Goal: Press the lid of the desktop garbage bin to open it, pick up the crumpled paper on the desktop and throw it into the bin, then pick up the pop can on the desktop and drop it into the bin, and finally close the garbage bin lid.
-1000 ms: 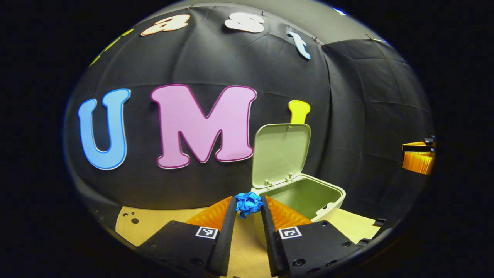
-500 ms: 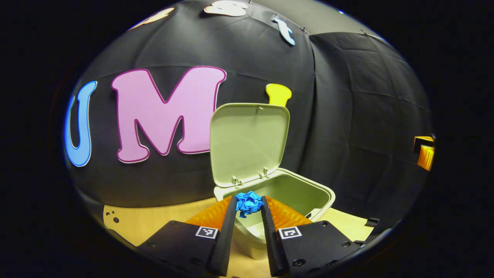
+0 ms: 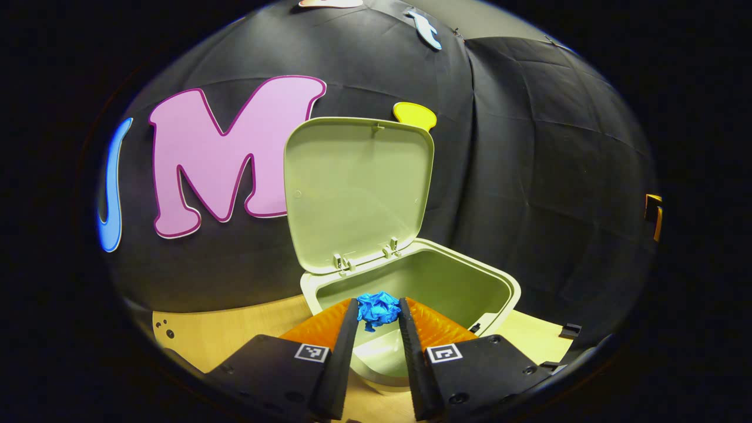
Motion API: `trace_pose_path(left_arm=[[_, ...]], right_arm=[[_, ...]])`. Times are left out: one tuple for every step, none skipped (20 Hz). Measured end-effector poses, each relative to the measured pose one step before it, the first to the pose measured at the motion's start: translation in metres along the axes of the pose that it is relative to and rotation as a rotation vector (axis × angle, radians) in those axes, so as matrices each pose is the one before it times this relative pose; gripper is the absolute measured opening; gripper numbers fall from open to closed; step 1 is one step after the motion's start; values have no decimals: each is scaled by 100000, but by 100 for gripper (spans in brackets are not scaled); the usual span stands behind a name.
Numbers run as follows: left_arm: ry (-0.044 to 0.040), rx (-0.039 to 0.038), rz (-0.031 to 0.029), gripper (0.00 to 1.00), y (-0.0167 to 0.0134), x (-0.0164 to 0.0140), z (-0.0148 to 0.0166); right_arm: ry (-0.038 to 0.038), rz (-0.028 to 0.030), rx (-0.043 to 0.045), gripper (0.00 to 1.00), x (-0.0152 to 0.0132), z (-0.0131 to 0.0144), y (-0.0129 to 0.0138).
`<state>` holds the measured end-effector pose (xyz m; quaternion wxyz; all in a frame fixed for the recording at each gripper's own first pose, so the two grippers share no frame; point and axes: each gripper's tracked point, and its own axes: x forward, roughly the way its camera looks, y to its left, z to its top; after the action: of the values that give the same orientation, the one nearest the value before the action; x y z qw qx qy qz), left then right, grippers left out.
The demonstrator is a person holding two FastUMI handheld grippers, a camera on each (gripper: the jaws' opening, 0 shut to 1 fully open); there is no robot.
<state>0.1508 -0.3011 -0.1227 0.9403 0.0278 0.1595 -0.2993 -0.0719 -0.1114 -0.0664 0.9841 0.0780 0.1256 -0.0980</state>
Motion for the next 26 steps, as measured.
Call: trace_pose_path(left_arm=[[506, -24, -557, 47, -63, 140, -181], [642, -21, -621, 47, -160, 129, -81], [512, -57, -247, 48, -1, 94, -198], [345, -61, -482, 48, -119, 75, 21], [73, 160, 11, 48, 38, 34, -124], [39, 277, -128, 48, -28, 38, 93], [-61, 214, -530, 51, -116, 13, -21], [28, 269, -112, 52, -73, 28, 4], [92, 245, 197, 60, 59, -71, -45], [165, 49, -138, 65, -39, -43, 4], [19, -194, -42, 72, 0, -42, -109], [-149, -232, 483, 73, 86, -156, 110], [-521, -375, 706, 75, 192, -166, 43], [-353, -64, 619, 76, 158, -311, 142], [-363, 222, 443, 81, 175, -319, 47], [-774, 250, 545, 82, 202, -438, 203], [-1224, 10, 298, 84, 201, -589, 269], [-1415, -206, 400, 86, 241, -641, 385], [-1541, -458, 872, 89, 283, -632, 303], [-1419, -354, 1362, 90, 452, -786, 418], [-1305, -41, 1305, 92, 455, -762, 230], [-891, 71, 987, 89, 347, -729, 289], [-961, -62, 1236, 92, 454, -848, 212], [-743, -233, 1100, 92, 381, -907, 221], [-571, -504, 1253, 92, 445, -931, 96], [-600, -1020, 1138, 92, 439, -994, 129]], right_arm=[[28, -306, 220, 55, 47, 29, -53], [108, -404, 72, 55, 34, -80, -32], [9, -344, 101, 55, 41, 36, -70], [17, -238, 161, 55, -36, -89, -107], [66, -236, 85, 55, 4, 2, -14], [17, -134, 199, 55, -48, -72, -43], [131, -33, 155, 55, -45, 13, 70], [141, -287, 68, 55, -67, -105, -58], [163, -182, 66, 55, -71, -31, 43], [-116, -164, 177, 55, -76, -18, -71], [302, -6, 223, 55, -80, -58, 31], [179, 218, 202, 55, -42, -104, 144], [203, 400, 71, 55, -81, 0, 149], [-120, 1177, -10, 55, -59, -114, 323], [-644, 1796, 249, 56, -115, 98, 420], [8, 1460, 264, 56, -65, -60, 384], [644, 1228, 192, 57, 150, -189, 406], [685, 1180, 108, 58, 17, -234, 365], [411, 1190, 308, 60, 93, -142, 301], [330, 1193, 496, 63, 146, -98, 424], [376, 1533, 494, 67, 95, -97, 453], [468, 1821, 411, 69, 99, -168, 551], [954, 2666, 410, 70, 184, -306, 641], [1152, 2627, 449, 70, 127, -466, 661], [1560, 2010, 509, 71, 192, -432, 558], [1304, 2079, 745, 72, 237, -403, 586]])
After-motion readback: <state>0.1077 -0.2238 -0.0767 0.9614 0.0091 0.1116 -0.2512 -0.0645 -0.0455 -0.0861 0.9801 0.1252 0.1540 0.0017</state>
